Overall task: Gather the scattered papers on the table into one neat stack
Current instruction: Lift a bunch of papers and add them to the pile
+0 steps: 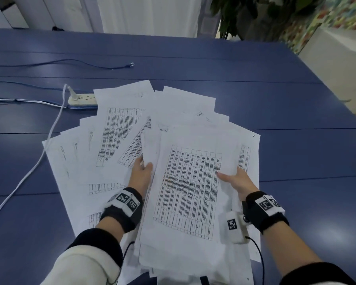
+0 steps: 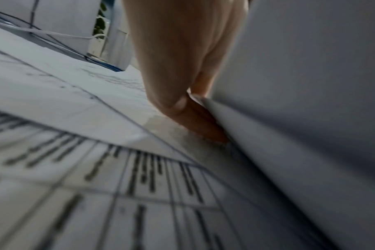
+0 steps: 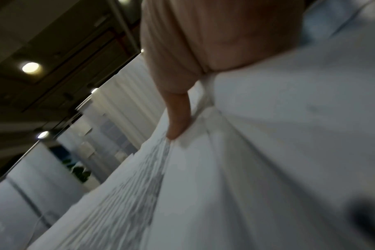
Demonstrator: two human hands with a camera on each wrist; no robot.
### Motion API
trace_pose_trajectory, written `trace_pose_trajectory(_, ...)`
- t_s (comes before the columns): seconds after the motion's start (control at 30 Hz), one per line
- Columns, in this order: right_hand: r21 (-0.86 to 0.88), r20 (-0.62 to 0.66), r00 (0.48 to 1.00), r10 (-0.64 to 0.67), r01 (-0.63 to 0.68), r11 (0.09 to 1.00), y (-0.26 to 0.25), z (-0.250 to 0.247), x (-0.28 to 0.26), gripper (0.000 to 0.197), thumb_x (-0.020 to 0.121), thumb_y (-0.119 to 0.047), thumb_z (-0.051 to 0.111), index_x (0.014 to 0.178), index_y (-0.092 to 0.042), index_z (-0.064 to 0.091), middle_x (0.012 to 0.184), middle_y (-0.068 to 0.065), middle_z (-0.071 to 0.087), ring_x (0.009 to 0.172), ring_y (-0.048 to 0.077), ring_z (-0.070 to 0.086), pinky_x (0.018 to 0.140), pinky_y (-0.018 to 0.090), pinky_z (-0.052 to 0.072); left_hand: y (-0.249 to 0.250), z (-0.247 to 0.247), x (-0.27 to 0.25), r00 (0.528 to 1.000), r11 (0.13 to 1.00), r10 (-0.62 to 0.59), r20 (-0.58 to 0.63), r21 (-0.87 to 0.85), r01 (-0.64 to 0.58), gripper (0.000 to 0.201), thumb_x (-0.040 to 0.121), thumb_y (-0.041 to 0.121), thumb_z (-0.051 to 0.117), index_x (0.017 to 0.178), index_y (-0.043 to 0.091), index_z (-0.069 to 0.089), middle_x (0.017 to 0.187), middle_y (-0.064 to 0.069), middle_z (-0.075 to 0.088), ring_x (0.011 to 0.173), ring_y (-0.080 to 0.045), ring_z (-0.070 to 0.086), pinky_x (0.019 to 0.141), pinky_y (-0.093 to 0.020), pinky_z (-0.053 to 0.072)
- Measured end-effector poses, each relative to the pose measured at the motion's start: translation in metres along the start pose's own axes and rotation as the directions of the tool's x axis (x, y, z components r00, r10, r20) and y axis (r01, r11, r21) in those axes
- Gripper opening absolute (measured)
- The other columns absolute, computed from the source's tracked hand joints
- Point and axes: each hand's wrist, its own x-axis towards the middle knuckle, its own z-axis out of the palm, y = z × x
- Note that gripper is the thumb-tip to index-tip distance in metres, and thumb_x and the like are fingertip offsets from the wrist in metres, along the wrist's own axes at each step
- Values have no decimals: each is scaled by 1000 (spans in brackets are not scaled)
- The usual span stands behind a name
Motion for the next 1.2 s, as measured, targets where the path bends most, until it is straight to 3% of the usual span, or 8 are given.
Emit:
trace_pose_trajectory(0.27,44,120,992,36,-41,998,1,-14,-9,49,79,-23,72,122,-15,51,118,-2,58,108,16,53,96,27,33,-2,-18,8,961,973,-84,263,230,22,26,98,10,36,119,6,51,108,-16,64,91,-30,62,80,-43,53)
trace_pose_trajectory(0.4,9,118,993,25,-26,1000,-1,-8,-6,68,67,-28,80,127,-10,54,122,4,64,115,23,57,107,40,36,-3,-25,4,936,975,-151,319,202,88,29,100,22,36,119,6,50,85,-8,60,65,-18,56,54,-27,48)
trace_pose_trajectory(0.53,81,113,993,-25,15,997,0,-6,-7,38,83,-8,67,118,-13,55,104,-1,66,100,18,59,93,32,39,-7,-23,5,953,983,-176,248,-15,185,72,87,56,46,142,14,28,139,-9,45,122,-30,49,95,-46,45)
trace_pose_trajectory(0.63,145,121,990,-70,52,988,-3,-3,-10,29,84,-12,65,111,-18,56,102,-6,65,99,12,58,92,28,35,-11,-8,-8,961,987,-16,276,159,-29,81,78,37,69,142,15,24,142,5,37,129,-16,38,109,-44,31)
trace_pose_trajectory(0.87,212,128,984,-126,97,972,-14,-8,-24,44,79,-11,70,121,-11,56,109,2,67,105,17,61,84,27,46,-11,-16,-17,946,998,53,320,25,-65,62,79,5,66,134,15,39,126,-4,57,119,-25,53,106,-45,37)
trace_pose_trajectory(1.03,362,128,971,-202,144,921,-31,-10,-38,32,70,-19,77,96,-14,59,105,7,68,89,16,66,88,34,52,15,-27,-23,893,987,158,422,-68,-143,44,79,-7,59,121,3,48,98,-8,63,91,-20,62,86,-29,53)
trace_pose_trajectory(1.13,369,161,975,-150,82,926,-32,-8,-33,96,41,-34,94,122,-4,51,113,9,68,104,23,64,98,42,48,20,-34,-18,908,989,149,392,-70,-133,42,80,-9,58,120,0,48,96,-11,63,89,-22,62,81,-27,53)
trace_pose_trajectory(1.2,325,184,971,-152,86,942,-30,-2,-32,86,53,-25,90,125,-1,51,118,16,64,101,23,66,95,44,49,18,-37,-15,938,993,116,326,-40,-109,42,79,-5,63,119,1,49,104,-11,64,98,-25,61,91,-34,50)
